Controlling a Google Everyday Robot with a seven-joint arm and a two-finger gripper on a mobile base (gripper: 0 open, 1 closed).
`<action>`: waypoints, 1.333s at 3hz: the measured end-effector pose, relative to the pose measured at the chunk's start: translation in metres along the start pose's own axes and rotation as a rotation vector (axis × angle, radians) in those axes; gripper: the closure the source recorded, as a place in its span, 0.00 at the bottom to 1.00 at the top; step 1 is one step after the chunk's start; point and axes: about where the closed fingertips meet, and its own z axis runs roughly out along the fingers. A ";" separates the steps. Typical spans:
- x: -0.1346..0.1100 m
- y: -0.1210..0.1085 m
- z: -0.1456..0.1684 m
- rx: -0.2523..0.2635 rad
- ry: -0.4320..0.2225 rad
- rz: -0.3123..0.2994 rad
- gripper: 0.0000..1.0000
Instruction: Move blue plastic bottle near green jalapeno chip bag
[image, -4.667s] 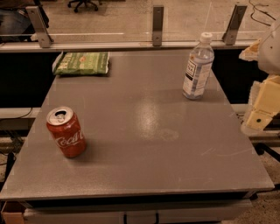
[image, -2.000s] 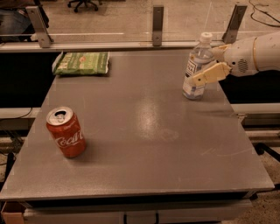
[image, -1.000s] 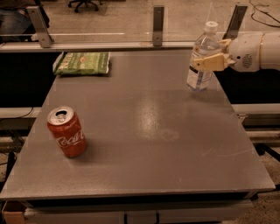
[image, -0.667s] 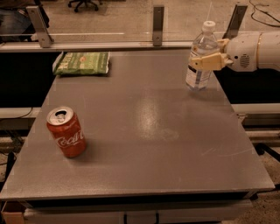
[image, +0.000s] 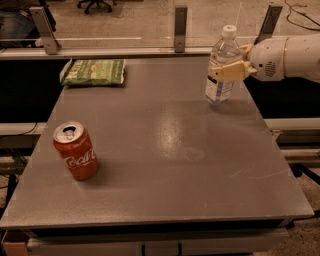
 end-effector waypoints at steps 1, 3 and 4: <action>-0.012 -0.001 0.043 -0.033 -0.020 -0.044 1.00; -0.051 -0.011 0.137 -0.078 -0.096 -0.118 1.00; -0.061 -0.005 0.176 -0.111 -0.123 -0.122 1.00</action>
Offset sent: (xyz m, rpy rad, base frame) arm 0.1035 0.1324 0.0056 0.0178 -0.1517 0.1390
